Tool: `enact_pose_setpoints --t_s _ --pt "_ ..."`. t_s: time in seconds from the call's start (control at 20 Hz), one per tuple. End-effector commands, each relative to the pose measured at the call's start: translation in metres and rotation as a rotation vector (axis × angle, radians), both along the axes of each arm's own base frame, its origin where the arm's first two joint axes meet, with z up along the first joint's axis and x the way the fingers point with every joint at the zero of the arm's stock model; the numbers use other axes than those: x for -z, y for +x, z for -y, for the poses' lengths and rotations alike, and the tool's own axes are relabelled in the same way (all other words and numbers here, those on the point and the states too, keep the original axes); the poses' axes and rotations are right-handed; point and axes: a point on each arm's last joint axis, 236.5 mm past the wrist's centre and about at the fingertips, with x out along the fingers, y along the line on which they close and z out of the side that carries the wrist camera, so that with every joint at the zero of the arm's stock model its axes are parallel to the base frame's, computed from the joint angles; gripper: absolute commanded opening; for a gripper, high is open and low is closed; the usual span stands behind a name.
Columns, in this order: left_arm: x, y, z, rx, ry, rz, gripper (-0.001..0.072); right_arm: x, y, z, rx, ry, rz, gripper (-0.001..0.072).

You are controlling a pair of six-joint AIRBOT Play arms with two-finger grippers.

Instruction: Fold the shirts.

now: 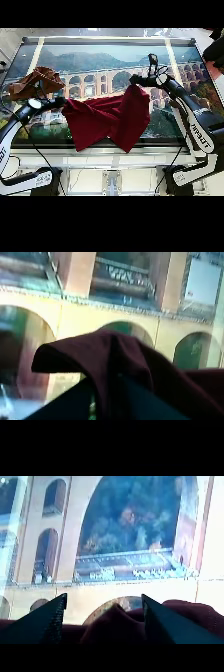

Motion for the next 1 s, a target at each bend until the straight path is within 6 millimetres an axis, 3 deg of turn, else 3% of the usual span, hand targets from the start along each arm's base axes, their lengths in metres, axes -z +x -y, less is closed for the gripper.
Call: enact_pose_setpoints --t_s 0.0,0.05,0.15,0.25,0.35,0.45,0.55,0.65,0.75,0.85,0.95 --pt "-0.071 0.038 -0.020 -0.060 0.021 0.189 0.0600 -0.063 0.015 0.013 -0.043 -0.095 0.118 0.0524" --pt "-0.106 0.039 -0.027 -0.066 0.022 0.248 0.0600 -0.086 0.007 0.033 -0.073 -0.183 0.114 0.0478" --pt "-0.156 0.015 -0.040 -0.063 0.028 0.304 0.0598 -0.115 -0.024 0.099 -0.060 -0.357 0.028 0.0454" --pt "-0.166 -0.024 -0.046 -0.017 0.049 0.234 0.0598 -0.125 -0.074 0.162 0.006 -0.404 -0.126 0.0454" --pt "-0.155 -0.053 -0.052 -0.020 0.042 0.165 0.0598 -0.111 -0.130 0.195 0.017 -0.361 -0.324 0.0454" --pt "-0.132 -0.065 -0.055 -0.084 -0.015 0.113 0.0598 -0.080 -0.164 0.196 0.008 -0.267 -0.429 0.0454" --pt "-0.104 -0.072 -0.054 -0.132 -0.064 0.061 0.0598 -0.032 -0.187 0.182 0.003 -0.178 -0.495 0.0454" --pt "-0.089 -0.065 -0.055 -0.183 -0.122 0.064 0.0597 0.024 -0.206 0.157 0.026 -0.045 -0.560 0.0455" --pt "-0.073 -0.051 -0.053 -0.231 -0.210 0.045 0.0597 0.065 -0.221 0.134 0.046 0.078 -0.609 0.0455" --pt "-0.046 -0.039 -0.044 -0.246 -0.289 -0.028 0.0598 0.084 -0.225 0.121 0.046 0.141 -0.605 0.0455" --pt "-0.023 -0.020 -0.029 -0.199 -0.302 -0.087 0.0598 0.086 -0.223 0.116 0.049 0.170 -0.591 0.0455"
